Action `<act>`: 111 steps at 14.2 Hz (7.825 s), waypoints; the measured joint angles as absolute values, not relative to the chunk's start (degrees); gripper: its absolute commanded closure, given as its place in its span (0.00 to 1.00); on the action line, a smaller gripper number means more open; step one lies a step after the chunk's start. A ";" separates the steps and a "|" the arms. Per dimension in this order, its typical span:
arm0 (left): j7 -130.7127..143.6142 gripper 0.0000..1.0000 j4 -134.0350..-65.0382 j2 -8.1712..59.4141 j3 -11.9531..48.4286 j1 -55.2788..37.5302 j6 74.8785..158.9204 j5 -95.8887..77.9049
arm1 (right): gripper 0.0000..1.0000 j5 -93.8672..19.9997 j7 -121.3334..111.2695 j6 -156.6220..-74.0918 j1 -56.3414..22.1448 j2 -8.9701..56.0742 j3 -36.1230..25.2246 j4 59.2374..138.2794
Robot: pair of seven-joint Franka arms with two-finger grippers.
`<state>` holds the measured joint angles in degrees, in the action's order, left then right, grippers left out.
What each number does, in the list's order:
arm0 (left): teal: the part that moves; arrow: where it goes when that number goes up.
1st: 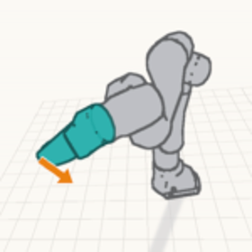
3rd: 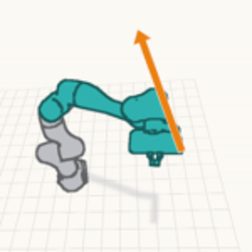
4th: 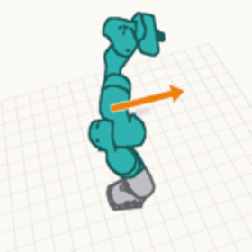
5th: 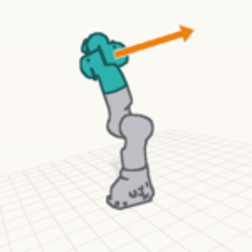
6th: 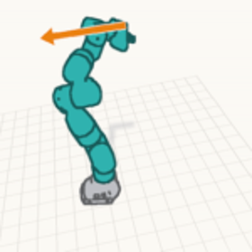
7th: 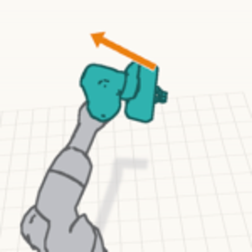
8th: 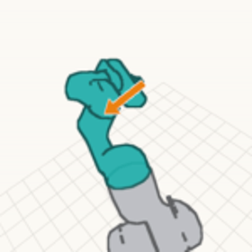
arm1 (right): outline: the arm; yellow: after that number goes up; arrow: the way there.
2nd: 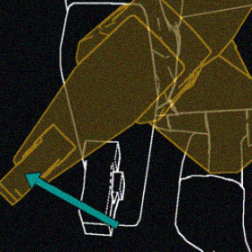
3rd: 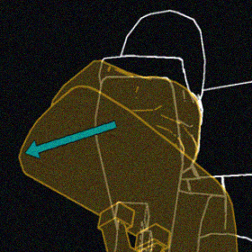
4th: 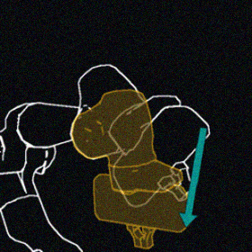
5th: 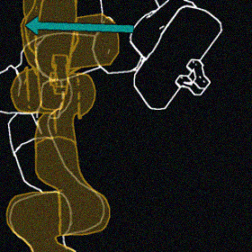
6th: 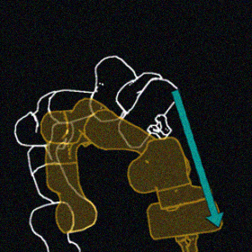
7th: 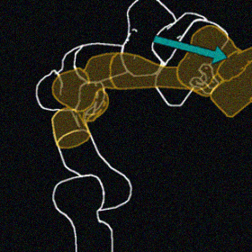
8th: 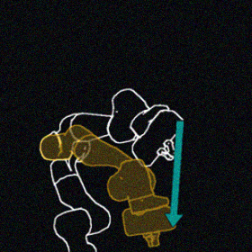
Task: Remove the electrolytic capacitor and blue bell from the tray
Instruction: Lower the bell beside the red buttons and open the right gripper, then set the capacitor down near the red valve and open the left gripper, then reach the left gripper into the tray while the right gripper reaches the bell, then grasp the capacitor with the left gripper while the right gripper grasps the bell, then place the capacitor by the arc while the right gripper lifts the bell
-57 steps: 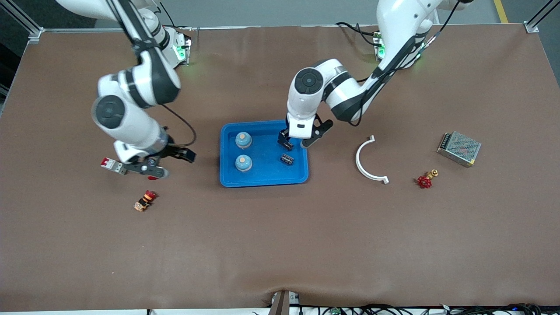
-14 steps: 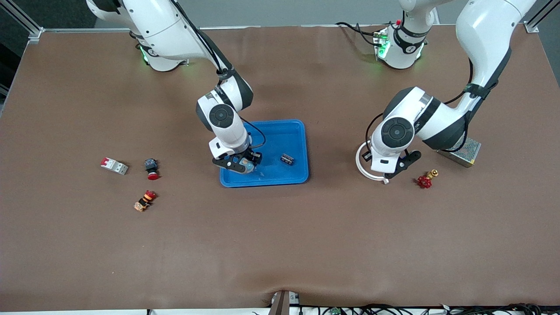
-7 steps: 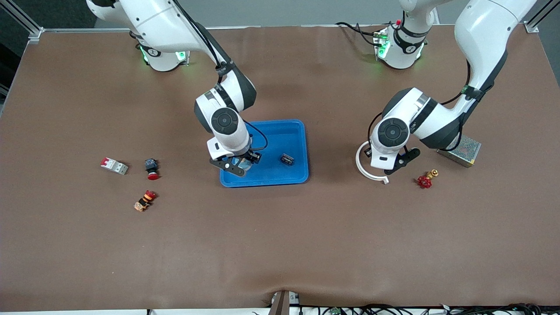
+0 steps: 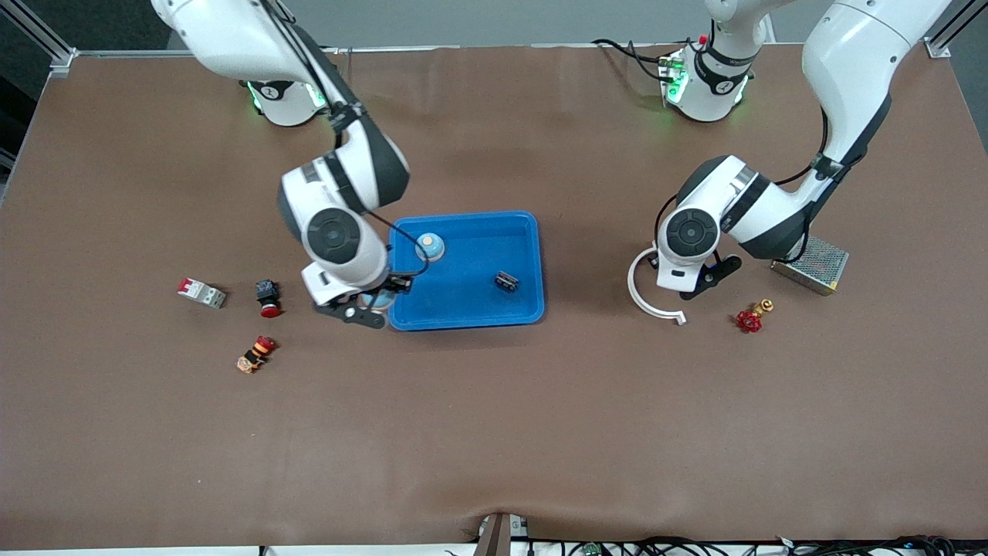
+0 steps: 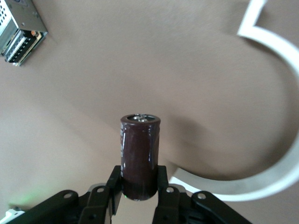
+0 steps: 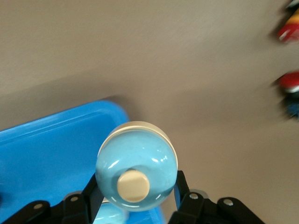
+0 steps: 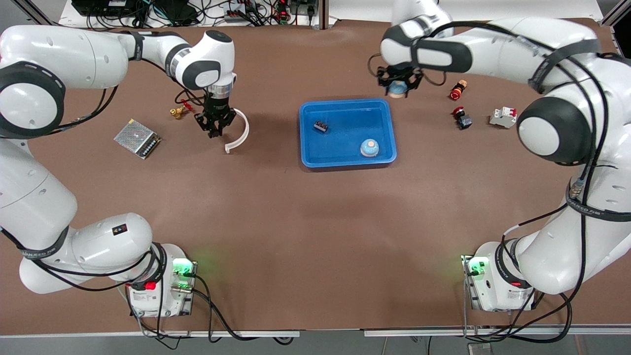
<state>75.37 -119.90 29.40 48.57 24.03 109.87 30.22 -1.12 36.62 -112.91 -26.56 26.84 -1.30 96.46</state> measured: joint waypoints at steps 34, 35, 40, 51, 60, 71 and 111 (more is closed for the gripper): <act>73.65 0.00 -108.58 22.34 59.41 29.70 103.92 36.16 | 1.00 7.58 -14.07 -145.08 11.52 35.13 -1.39 109.30; 70.85 0.00 -105.38 22.14 59.38 29.83 101.33 34.39 | 0.96 7.59 -14.22 -145.30 11.67 35.20 -1.31 109.28; 65.60 0.00 -93.55 22.64 58.98 30.16 95.37 29.23 | 0.00 7.61 -14.26 -146.57 12.92 35.67 -1.33 109.26; 63.36 0.00 -88.19 25.96 60.87 23.31 96.67 27.20 | 0.00 6.77 -11.45 -123.76 10.04 28.63 0.41 101.96; 90.16 0.00 -88.57 39.12 55.25 3.96 111.63 28.05 | 0.00 -4.71 2.74 -121.21 1.75 23.69 1.28 106.10; 117.38 0.24 -88.35 47.06 33.81 -20.65 126.02 28.24 | 0.00 -6.06 27.87 -140.07 -15.52 17.33 1.68 124.52; 76.51 1.00 -119.19 40.50 62.38 53.05 109.32 51.72 | 1.00 -6.07 61.66 -154.33 -40.80 25.21 1.52 127.51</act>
<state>76.51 -119.19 40.50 62.38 53.05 109.32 51.72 -6.07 61.66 -154.33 -40.80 25.21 1.52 127.51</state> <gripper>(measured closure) 0.661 0.330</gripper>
